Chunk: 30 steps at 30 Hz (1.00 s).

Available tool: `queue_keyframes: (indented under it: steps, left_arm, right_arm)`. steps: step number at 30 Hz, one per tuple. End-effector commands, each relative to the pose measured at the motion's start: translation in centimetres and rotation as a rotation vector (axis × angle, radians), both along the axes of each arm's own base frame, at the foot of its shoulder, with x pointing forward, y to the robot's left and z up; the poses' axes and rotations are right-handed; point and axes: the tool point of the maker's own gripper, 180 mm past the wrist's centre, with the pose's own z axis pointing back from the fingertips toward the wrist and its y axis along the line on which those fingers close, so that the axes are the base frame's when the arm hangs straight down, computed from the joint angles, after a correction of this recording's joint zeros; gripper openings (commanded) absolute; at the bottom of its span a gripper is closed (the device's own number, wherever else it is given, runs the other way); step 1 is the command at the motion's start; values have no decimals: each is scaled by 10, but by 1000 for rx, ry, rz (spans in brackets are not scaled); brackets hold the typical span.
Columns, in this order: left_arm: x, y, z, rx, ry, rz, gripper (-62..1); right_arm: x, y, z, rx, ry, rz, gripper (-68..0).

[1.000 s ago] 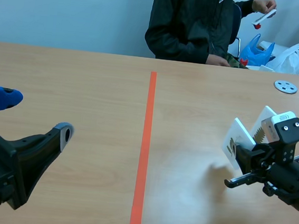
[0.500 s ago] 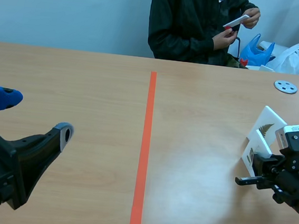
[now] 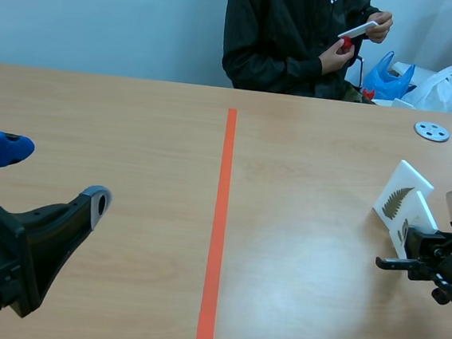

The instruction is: Sort the leaf by its shape. The table is split by an orange tape line. A compound leaf with several leaflets goes to the left side, a simple leaf with one blade goes to the right side. Return to the home posture when a red brick is placed on the table.

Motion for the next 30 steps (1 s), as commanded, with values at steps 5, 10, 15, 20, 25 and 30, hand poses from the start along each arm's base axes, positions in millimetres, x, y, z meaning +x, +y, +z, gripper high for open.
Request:
queue_keyframes:
  steps: [5,10,15,20,25,30]
  left_arm:
    - [2,-1,8,-14,-29,3,14]
    - [2,-1,8,-14,-29,3,14]
    - [2,-1,9,-15,-31,3,14]
    - [2,-1,9,-15,-31,3,14]
    - [2,-1,9,-15,-30,3,14]
    - [2,-1,9,-15,-31,3,14]
  right_arm:
    - [7,-3,14,-11,-40,6,-622]
    - [6,-3,13,-11,-36,6,-562]
    - [4,-3,12,-11,-33,6,-518]
    - [5,-4,16,-12,-51,9,-380]
    - [7,-14,34,20,-103,-21,-266]
    - [3,-16,61,72,-172,13,-140]
